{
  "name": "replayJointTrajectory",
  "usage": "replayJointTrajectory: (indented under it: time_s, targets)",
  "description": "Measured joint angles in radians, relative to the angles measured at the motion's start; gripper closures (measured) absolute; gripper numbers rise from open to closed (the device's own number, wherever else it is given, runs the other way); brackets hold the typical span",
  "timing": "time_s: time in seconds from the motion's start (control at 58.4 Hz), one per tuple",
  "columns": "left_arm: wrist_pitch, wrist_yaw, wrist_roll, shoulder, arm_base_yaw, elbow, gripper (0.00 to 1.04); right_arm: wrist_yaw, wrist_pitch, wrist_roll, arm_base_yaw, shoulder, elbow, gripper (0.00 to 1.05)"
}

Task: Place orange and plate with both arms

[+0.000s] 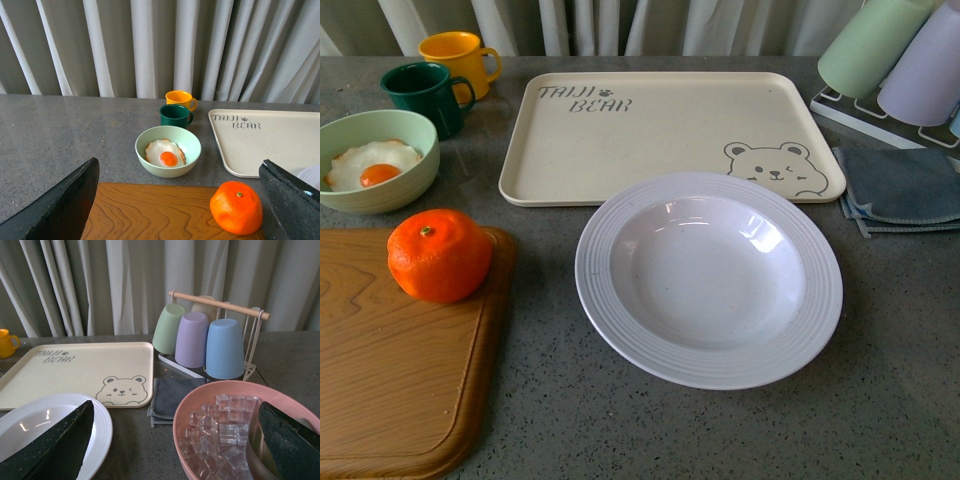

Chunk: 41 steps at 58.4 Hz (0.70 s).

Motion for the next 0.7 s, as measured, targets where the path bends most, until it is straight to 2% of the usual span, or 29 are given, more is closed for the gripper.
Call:
replayJointTrajectory:
  time_s: [0.702]
  targets:
    - [0.0,0.0,0.0,0.0,0.0,0.0,0.09,0.0,0.0,0.0,0.0,0.0,0.0,0.09]
